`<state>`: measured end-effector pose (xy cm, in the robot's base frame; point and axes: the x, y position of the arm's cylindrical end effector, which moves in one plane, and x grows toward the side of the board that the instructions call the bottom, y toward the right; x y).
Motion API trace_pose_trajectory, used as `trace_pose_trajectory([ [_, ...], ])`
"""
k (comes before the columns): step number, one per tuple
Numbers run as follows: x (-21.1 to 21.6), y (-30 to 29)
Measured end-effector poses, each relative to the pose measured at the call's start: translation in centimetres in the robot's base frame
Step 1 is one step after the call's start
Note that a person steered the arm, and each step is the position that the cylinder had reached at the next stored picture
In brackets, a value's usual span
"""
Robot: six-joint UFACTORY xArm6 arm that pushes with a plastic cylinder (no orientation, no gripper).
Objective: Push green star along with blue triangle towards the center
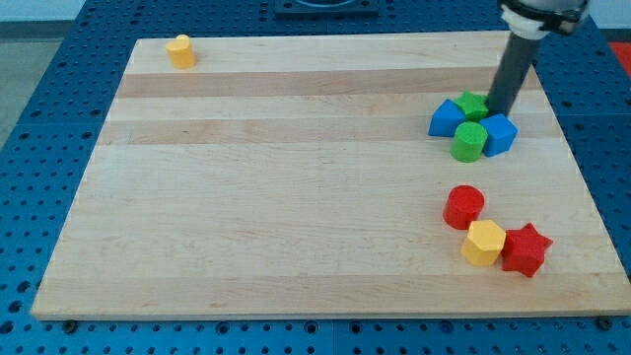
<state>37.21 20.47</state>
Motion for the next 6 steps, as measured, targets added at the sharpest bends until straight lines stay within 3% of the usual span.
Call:
trace_pose_trajectory([
  [6, 0.5, -12.3],
])
